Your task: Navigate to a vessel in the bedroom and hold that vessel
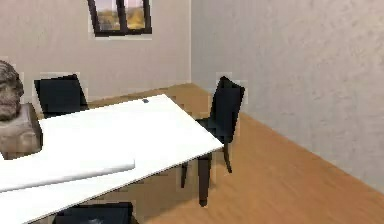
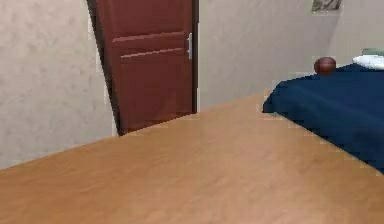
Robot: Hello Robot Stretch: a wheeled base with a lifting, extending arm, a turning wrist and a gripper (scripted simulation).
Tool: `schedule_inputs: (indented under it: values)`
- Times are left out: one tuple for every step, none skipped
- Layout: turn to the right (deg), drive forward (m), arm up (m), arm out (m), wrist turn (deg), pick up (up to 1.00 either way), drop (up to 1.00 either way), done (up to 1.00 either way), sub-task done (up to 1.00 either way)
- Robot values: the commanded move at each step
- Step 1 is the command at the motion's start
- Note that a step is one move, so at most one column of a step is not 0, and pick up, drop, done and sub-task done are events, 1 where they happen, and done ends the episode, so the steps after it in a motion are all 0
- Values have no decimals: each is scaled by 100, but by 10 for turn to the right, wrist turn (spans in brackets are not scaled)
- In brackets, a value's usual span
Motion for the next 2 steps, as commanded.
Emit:
schedule_inputs:
  values:
    - [450, 0, 0, 0, 0, 0, 0, 0, 0]
    - [450, 0, 0, 0, 0, 0, 0, 0, 0]
